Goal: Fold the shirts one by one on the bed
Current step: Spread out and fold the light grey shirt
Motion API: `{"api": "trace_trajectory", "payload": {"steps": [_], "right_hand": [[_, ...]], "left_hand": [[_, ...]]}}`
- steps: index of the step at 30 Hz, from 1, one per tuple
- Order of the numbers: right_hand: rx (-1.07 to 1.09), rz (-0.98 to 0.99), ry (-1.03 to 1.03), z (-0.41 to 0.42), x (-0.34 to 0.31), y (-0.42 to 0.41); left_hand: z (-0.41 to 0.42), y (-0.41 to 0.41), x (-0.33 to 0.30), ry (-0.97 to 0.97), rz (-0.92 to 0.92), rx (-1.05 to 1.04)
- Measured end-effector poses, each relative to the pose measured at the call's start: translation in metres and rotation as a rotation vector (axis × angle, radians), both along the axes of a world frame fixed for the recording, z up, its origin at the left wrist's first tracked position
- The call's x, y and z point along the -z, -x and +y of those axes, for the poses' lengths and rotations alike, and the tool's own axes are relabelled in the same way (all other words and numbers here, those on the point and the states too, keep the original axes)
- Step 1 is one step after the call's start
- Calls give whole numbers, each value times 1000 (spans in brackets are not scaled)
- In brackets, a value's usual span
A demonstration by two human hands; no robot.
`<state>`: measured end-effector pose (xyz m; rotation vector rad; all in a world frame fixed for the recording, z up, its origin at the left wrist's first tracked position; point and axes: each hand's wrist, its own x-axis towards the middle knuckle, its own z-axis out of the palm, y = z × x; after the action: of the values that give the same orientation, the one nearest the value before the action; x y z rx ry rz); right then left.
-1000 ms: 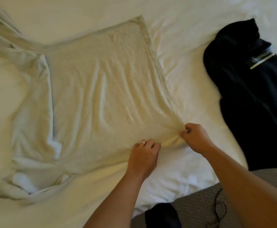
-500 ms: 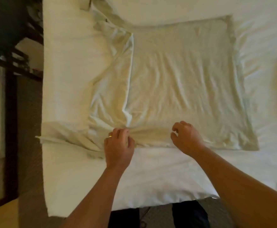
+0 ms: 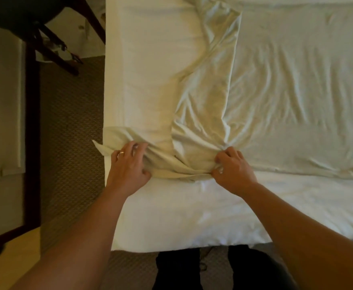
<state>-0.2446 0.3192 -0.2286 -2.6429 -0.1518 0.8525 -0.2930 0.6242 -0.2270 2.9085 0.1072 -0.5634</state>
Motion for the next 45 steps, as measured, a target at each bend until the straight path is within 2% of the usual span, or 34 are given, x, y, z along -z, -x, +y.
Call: {"api": "trace_trajectory", "payload": {"steps": [5,8,10,13,18,20,22,25,29,30,33,34,36,40,42,45], "right_hand": [[4,45,15,1,2,-3],[6,57,10,2,3,-5],[-3,62,-3,1,3,-4],[-3,80,-33,-6,-2,-1],[-57,-11,-80,-22,-23,41],[14,-8,-92,-25,-27,64],[215,130,-160,-28,-31,88],[527,328,-311,-28,-28,111],[665,369,-404,-31,-18,127],[680,366,-412,-32,-14,128],[729,375,-433,-36,-6,132],[736,384,-438,-37,-4,136],[738,405,-447,-40,-1,142],[792,431,-563,-43,-4,153],[820,387,-588,-47,-8,155],[860,332,-576,-55,-13,158]], "left_hand": [[2,24,13,56,-105,22],[4,35,22,21,-269,37],[4,35,21,-45,-309,40],[-5,47,9,-121,-259,47],[-59,118,-34,74,13,-70],[-96,150,-43,68,-16,2],[-142,185,-48,73,-2,23],[-200,226,-42,248,106,-33],[-239,249,-33,590,263,-199],[-236,248,-31,598,217,-243],[-211,228,-23,414,-78,-448],[-201,219,-20,395,-111,-546],[-185,200,-13,420,-40,-725],[-185,171,-3,412,130,-829],[-181,163,1,572,115,-981],[-169,167,-6,916,32,-1284]]}}
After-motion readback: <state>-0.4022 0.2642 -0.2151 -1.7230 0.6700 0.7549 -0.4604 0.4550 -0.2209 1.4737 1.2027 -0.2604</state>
